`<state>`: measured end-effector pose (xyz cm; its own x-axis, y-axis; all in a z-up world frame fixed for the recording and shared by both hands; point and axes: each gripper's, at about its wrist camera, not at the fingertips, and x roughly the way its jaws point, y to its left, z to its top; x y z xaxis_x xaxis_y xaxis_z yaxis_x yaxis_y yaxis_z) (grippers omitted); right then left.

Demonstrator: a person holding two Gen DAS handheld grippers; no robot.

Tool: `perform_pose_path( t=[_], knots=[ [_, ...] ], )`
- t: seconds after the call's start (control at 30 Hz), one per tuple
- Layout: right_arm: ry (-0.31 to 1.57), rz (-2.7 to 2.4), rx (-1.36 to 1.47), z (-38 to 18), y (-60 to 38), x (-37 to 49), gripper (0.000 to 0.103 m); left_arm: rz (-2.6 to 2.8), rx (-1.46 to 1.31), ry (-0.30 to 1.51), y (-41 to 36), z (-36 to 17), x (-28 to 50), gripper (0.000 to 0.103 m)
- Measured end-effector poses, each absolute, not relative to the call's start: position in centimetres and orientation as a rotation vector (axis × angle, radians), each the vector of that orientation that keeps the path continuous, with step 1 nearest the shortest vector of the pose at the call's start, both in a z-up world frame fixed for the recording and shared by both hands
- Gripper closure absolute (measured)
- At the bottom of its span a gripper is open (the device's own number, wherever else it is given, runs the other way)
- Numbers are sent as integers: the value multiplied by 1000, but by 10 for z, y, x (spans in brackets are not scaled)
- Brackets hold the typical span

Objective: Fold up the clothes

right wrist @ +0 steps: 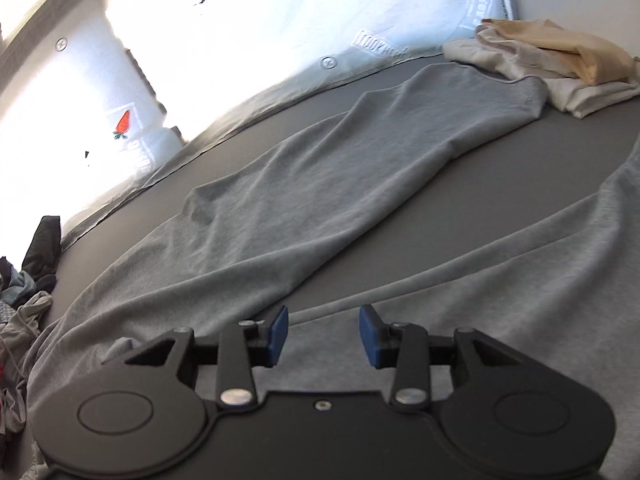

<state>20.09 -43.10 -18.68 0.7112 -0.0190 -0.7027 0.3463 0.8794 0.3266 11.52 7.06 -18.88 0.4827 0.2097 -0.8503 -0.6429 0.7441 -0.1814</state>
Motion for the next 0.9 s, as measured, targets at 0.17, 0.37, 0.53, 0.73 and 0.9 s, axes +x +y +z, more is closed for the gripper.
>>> perform_pose_path(
  t=[0.17, 0.37, 0.53, 0.73, 0.9],
  knots=[
    [727, -377, 476, -192, -507, 161, 63, 568, -580, 875, 53, -174, 113, 67],
    [687, -520, 664, -197, -606, 100, 68, 523, -547, 884, 7, -164, 119, 63],
    [613, -662, 847, -201, -670, 47, 69, 452, -517, 920, -37, -168, 133, 63],
    [531, -740, 1000, -211, -721, 2, 70, 386, -458, 948, -81, -169, 145, 63],
    [556, -735, 1044, -223, -739, 3, 70, 361, -448, 982, -106, -174, 148, 63]
  ],
)
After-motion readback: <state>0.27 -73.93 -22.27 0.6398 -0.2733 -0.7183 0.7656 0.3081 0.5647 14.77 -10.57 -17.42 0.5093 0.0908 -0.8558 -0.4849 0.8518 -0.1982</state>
